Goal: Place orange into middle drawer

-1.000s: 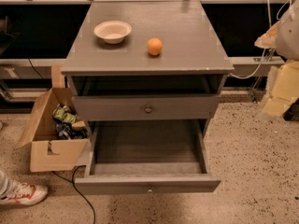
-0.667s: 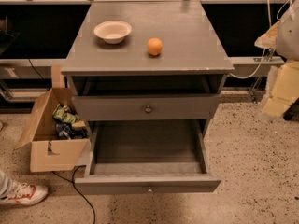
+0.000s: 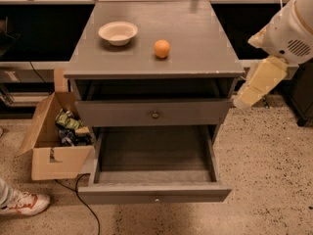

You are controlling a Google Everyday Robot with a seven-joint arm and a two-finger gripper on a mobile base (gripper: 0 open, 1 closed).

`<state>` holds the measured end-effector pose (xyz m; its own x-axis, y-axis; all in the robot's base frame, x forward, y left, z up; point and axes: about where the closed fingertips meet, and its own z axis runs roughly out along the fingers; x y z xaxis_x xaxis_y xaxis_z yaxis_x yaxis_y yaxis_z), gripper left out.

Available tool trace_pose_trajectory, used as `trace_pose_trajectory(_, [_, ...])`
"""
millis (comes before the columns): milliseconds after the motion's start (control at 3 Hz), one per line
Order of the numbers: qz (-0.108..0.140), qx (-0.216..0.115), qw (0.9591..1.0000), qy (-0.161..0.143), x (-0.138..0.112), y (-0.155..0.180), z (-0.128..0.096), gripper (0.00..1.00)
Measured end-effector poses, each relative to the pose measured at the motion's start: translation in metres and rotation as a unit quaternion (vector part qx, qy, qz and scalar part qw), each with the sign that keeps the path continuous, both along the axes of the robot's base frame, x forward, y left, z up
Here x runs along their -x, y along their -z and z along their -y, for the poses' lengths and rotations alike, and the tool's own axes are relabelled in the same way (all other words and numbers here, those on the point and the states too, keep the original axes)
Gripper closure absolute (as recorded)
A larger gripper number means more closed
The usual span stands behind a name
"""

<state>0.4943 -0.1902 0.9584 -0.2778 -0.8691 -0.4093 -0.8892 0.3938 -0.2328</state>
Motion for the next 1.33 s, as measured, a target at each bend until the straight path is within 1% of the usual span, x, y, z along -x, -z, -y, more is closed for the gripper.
trace_pose_trajectory(333, [0.034, -0.068, 0.9966, 0.031, -0.038, 0.002, -0.017, 0.00])
trace_pose_trajectory(667, [0.034, -0.068, 0.9966, 0.031, -0.038, 0.002, -0.017, 0.00])
trace_pose_trajectory(1000, [0.045, -0.093, 0.9942, 0.029, -0.067, 0.014, -0.028, 0.00])
trace_pose_trajectory(1333, [0.064, -0.152, 0.9857, 0.036, -0.132, 0.033, -0.055, 0.00])
